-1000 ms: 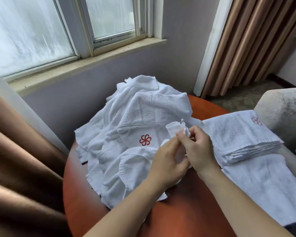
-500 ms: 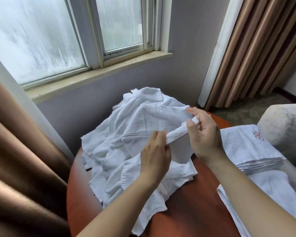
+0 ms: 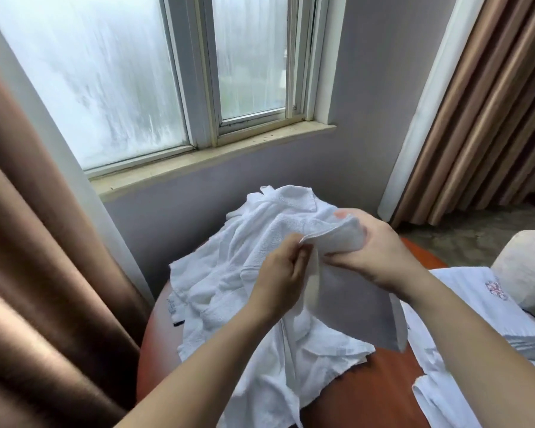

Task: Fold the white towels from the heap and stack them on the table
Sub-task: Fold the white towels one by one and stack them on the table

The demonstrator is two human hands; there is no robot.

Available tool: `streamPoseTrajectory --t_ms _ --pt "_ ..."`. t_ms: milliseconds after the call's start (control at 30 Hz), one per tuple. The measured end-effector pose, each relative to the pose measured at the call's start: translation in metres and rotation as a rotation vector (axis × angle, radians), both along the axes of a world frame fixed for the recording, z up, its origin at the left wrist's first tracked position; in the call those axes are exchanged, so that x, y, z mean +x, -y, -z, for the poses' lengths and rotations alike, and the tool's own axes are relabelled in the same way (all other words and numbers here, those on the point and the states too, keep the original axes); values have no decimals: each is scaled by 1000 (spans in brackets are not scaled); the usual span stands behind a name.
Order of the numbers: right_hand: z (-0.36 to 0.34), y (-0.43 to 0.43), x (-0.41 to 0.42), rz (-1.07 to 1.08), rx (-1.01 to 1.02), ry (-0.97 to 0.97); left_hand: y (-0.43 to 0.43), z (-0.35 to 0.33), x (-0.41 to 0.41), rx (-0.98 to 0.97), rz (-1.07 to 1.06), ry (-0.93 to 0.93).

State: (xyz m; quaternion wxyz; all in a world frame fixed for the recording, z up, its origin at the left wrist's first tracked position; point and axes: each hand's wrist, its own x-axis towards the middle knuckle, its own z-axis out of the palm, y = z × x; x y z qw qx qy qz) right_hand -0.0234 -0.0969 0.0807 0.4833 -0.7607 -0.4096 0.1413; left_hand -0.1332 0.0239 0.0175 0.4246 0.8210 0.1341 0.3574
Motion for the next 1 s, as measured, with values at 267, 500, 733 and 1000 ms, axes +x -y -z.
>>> streamPoseTrajectory --t_ms 267,500,733,1000 --pt "-18 -17 -4 146 190 -163 -19 3 -13 221 -118 -457" --pt "-23 -7 33 502 214 -168 -45 67 -46 153 -319 -908" --pt "-4 9 30 408 -223 541 -34 26 -39 267 -173 -623" --pt "2 -5 -16 -20 -597 712 -12 -23 -25 356 -1 -307"
